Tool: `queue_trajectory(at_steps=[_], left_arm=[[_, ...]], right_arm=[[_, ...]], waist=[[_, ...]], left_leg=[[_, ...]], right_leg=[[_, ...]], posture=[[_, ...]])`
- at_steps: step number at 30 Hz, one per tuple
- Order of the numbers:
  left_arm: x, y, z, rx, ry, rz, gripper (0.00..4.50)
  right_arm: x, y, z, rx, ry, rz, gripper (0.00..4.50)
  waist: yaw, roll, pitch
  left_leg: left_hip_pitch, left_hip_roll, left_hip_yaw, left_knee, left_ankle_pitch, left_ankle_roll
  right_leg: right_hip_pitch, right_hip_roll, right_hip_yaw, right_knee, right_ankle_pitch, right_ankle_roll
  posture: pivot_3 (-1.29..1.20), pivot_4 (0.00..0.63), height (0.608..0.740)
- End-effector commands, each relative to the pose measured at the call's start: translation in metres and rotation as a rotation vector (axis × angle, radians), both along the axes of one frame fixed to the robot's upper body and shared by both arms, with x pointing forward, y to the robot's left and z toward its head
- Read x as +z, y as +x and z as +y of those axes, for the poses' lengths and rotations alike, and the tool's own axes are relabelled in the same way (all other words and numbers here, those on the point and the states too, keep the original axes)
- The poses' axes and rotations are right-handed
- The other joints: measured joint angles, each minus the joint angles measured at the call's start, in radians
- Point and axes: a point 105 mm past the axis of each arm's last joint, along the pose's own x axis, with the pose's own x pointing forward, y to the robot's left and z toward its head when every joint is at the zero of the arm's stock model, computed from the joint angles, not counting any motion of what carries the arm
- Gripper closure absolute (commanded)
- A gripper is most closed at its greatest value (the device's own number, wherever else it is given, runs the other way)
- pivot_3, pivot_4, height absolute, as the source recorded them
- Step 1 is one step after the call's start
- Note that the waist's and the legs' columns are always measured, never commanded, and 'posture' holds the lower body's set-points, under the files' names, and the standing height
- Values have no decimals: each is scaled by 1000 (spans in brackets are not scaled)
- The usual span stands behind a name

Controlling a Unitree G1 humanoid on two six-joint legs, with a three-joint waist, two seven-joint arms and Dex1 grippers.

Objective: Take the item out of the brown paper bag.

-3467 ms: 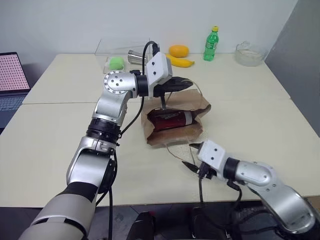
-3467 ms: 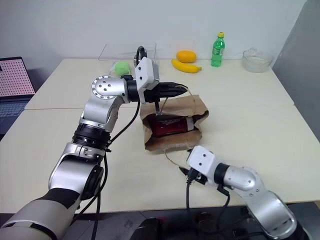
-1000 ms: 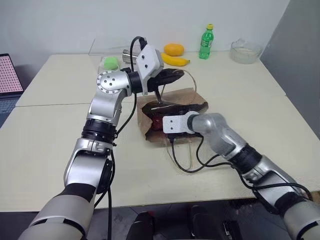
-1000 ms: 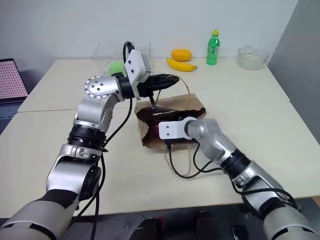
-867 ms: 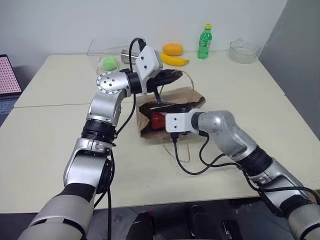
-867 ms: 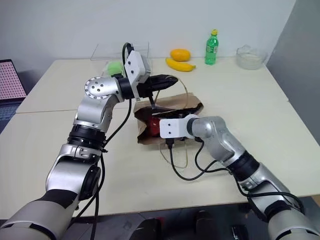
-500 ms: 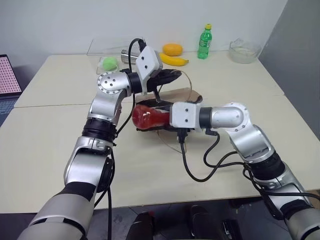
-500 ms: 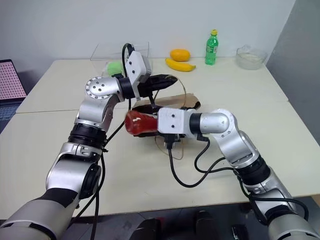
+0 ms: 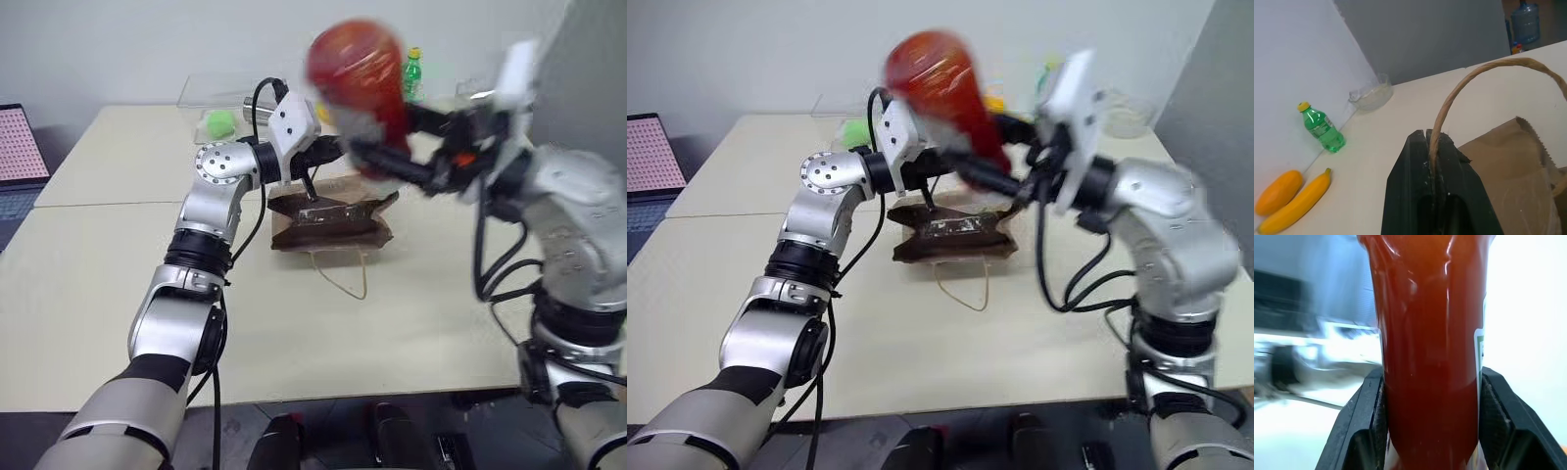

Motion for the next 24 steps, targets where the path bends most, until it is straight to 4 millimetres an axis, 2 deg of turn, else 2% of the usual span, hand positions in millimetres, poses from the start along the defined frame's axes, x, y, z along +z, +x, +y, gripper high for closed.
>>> queue_trajectory(at_steps=[1, 3, 5, 6, 8, 11, 14, 17, 20, 24], left_arm=[[18, -3, 2, -1, -1, -66, 4500], [20, -2, 2, -2, 0, -70, 4500], [21, -2, 0, -7, 0, -75, 4500], [22, -2, -1, -9, 0, -77, 4500], [23, -3, -2, -12, -2, -81, 4500], [23, -3, -3, -16, -1, -84, 4500], [23, -4, -3, -19, 3, -87, 4500], [23, -4, -2, -18, 2, -89, 4500], [23, -5, -2, -20, 4, -91, 4500], [22, -6, -2, -25, 7, -88, 4500]], right_arm=[[-7, 12, -48, -242, -122, -54, 2526], [-26, 25, -71, -368, -276, -53, 2526], [-47, 37, -85, -434, -375, -35, 2526], [-53, 41, -89, -454, -394, -30, 2526], [-90, 52, -99, -494, -528, 17, 2526], [-130, 61, -110, -516, -683, 40, 2526], [-160, 66, -113, -484, -805, 27, 2526], [-179, 66, -118, -439, -904, 32, 2526], [-188, 66, -117, -414, -913, 48, 2526], [-183, 59, -112, -392, -867, 63, 1105]], waist=[[3, 0, 0], [3, 0, 0], [-3, 0, 0], [-8, 0, 0], [-15, 0, 0], [-16, 0, 0], [-16, 0, 1], [-16, 0, 1], [-16, 0, 1], [-16, 0, 1]], left_leg=[[0, 0, 1, 0, 0, 1], [0, -2, 2, 0, -1, 2], [0, -2, 4, 0, -1, 2], [0, -2, 4, 0, -1, 2], [0, -2, 5, 0, -1, 2], [1, -2, 6, 0, -1, 2], [0, -2, 6, 0, -1, 2], [1, -2, 6, 0, 0, 1], [1, -2, 6, 0, 1, -2], [1, -2, 6, 1, 1, -2]], right_leg=[[0, 0, 0, -1, 0, 0], [0, -2, 2, -1, 0, 1], [0, -3, 2, -1, 0, 1], [0, -3, 3, -1, 0, 1], [-1, -3, 3, -1, 0, 2], [0, -3, 3, -1, 0, 2], [-1, -3, 4, -1, 0, 2], [-1, -3, 4, -1, 0, 2], [0, -3, 4, -1, 0, 2], [0, -3, 4, -1, 0, 2]], posture=[[0, 150, 740], [0, 150, 740], [0, 150, 740], [0, 150, 740], [0, 150, 740], [0, 150, 740], [0, 150, 740], [0, 150, 740], [0, 150, 740], [0, 150, 740]])
